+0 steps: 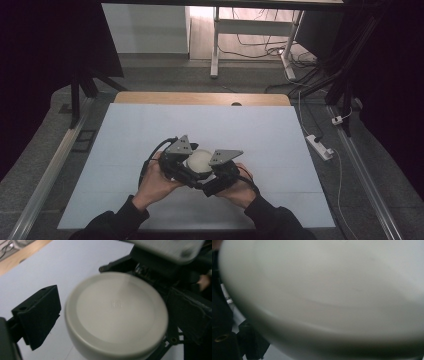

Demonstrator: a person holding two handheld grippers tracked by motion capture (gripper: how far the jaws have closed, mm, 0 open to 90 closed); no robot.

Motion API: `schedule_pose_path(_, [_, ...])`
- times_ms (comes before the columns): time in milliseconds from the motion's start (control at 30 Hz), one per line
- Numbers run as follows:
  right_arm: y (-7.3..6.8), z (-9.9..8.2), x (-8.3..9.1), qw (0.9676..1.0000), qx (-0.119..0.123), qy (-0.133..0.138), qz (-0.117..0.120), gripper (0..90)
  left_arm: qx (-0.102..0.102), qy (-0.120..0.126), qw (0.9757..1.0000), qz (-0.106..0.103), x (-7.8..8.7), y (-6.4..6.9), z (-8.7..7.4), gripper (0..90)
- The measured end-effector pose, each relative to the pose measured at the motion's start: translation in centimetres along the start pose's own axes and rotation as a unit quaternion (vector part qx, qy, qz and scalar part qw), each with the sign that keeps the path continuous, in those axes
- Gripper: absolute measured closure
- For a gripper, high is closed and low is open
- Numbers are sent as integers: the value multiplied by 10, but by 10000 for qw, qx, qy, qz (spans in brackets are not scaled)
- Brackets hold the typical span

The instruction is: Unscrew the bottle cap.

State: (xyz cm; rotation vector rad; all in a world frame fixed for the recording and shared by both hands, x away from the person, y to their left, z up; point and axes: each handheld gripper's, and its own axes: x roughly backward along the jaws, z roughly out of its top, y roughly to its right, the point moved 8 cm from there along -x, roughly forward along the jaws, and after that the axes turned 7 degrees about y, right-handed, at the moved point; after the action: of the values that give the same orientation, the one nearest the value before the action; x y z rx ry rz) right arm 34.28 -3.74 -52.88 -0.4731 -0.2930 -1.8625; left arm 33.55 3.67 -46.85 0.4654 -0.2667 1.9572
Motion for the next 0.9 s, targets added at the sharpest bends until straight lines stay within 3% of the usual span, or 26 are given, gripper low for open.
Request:
schedule_pose_path(67, [-1, -1, -1, 10000, 31, -3, 42, 72, -94, 43, 9996, -249, 7, -2, 0, 0])
schedule_pose_path(100, [-1, -1, -1, 10000, 31, -3, 42, 72, -94, 43, 9996, -249, 7, -2, 0, 0])
schedule_pose_path(133, [-2, -1, -1, 9999, 47, -11, 98, 73, -163, 55, 9984, -543, 13, -5, -3, 0])
schedule_pose_path(167, [-3, -1, -1, 9999, 54, -9, 130, 73, -163, 55, 9984, -543, 13, -5, -3, 0])
schedule_pose_path(200, [-4, 0, -1, 9998, 58, -1, 173, 72, -215, 43, 9961, -853, 17, -7, -7, 0])
schedule_pose_path(267, [-5, 0, -1, 9996, 84, 6, 258, 73, -251, 41, 9955, -915, 18, -9, -10, 0])
schedule_pose_path(333, [-6, 0, 0, 9994, 110, 12, 327, 72, -303, 69, 9917, -1246, 19, -12, -16, 0])
schedule_pose_path(433, [-9, 0, -1, 9990, 120, 3, 439, 72, -383, 28, 9901, -1353, 16, -11, -19, 0])
schedule_pose_path(600, [-14, -1, -2, 9980, 199, -52, 590, 72, -599, -153, 9836, -1693, 6, -4, -25, 0])
schedule_pose_path(667, [-16, -1, -2, 9976, 241, -60, 643, 73, -579, -162, 9835, -1705, 5, -3, -25, 12])
schedule_pose_path(700, [-17, -1, -2, 9974, 247, -61, 675, 73, -563, -138, 9819, -1802, 4, -2, -24, 26])
schedule_pose_path(767, [-18, -1, -3, 9971, 264, -67, 711, 72, -572, -82, 9809, -1856, 5, -1, -24, 65])
schedule_pose_path(900, [-19, -1, -3, 9969, 308, -83, 726, 73, -623, -30, 9811, -1834, 6, -1, -24, 74])
